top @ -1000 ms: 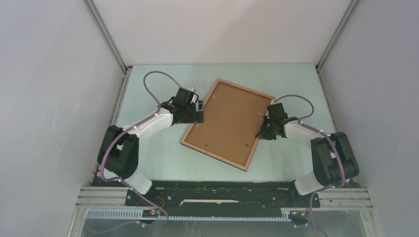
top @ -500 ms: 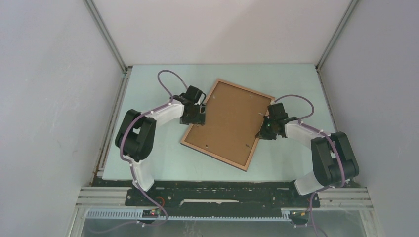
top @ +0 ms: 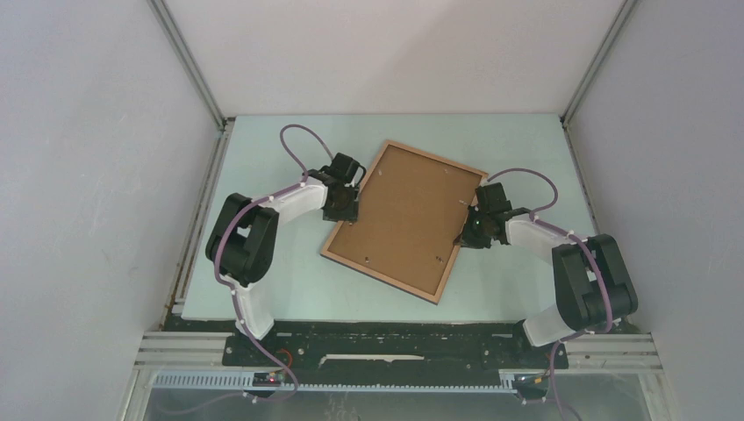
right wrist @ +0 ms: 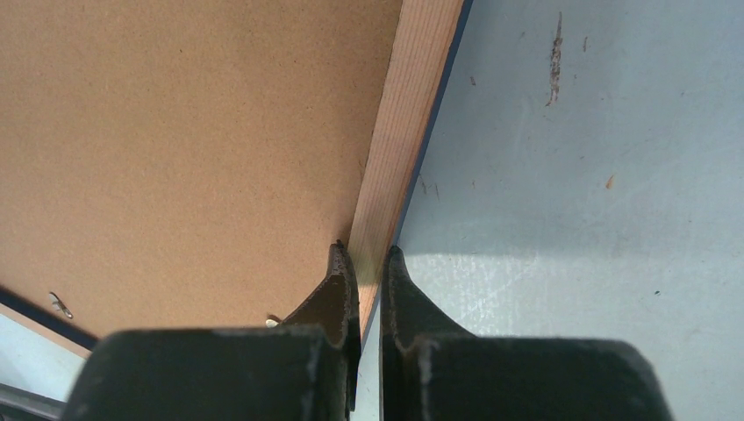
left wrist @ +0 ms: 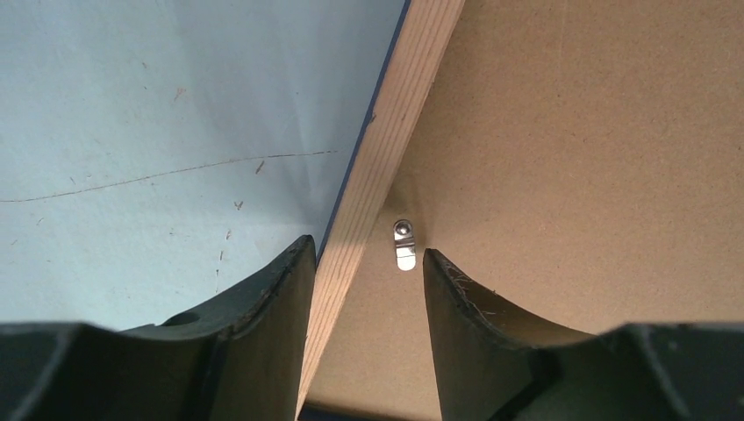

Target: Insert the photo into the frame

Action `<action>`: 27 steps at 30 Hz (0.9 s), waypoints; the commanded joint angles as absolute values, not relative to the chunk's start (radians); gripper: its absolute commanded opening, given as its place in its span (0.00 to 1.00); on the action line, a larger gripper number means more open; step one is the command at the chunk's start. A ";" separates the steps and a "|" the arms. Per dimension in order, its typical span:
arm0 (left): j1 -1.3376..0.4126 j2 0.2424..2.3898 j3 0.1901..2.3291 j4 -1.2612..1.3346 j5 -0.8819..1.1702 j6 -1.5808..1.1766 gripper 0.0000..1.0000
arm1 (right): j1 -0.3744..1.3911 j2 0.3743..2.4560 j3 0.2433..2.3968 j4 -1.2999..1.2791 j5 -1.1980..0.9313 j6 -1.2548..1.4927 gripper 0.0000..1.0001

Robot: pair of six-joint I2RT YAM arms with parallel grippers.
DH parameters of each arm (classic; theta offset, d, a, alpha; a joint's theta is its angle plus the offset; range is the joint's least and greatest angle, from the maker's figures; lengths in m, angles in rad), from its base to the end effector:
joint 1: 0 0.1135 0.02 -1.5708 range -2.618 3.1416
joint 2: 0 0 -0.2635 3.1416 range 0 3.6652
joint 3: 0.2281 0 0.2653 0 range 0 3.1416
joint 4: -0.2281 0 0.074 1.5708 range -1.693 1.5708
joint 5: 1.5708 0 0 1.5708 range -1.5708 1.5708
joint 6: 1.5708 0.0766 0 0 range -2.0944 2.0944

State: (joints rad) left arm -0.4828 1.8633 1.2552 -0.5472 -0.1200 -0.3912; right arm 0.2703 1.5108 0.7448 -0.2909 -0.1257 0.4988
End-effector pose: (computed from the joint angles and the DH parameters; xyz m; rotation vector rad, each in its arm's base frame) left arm 0.3611 -0.1789 0.1301 0.0899 2.7125 -0.0944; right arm 0.2921 0.0909 0.1100 0.2616 2.6681 0.4206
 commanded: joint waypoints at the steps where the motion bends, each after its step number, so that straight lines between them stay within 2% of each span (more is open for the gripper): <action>1: -0.495 1.863 1.247 -0.521 -0.123 -0.382 0.56 | 0.284 1.493 0.726 -0.287 -0.207 0.425 0.00; 4: -0.503 1.871 1.249 -0.530 -0.150 -0.383 0.58 | 0.284 1.488 0.726 -0.288 -0.205 0.425 0.00; 12: -0.514 1.896 1.243 -0.556 -0.218 -0.382 0.48 | 0.284 1.482 0.721 -0.282 -0.205 0.425 0.00; 19: -0.514 1.865 1.234 -0.541 -0.248 -0.377 0.22 | 0.286 1.477 0.722 -0.282 -0.205 0.425 0.00; 27: -0.516 1.789 1.173 -0.483 -0.247 -0.396 0.01 | 0.289 1.471 0.719 -0.282 -0.204 0.421 0.00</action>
State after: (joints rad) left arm -0.5144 1.8679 1.2392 -0.5301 -0.2321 -0.3653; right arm 0.2699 1.5005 0.7322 -0.2752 -0.1291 0.4934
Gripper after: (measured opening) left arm 0.133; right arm 0.042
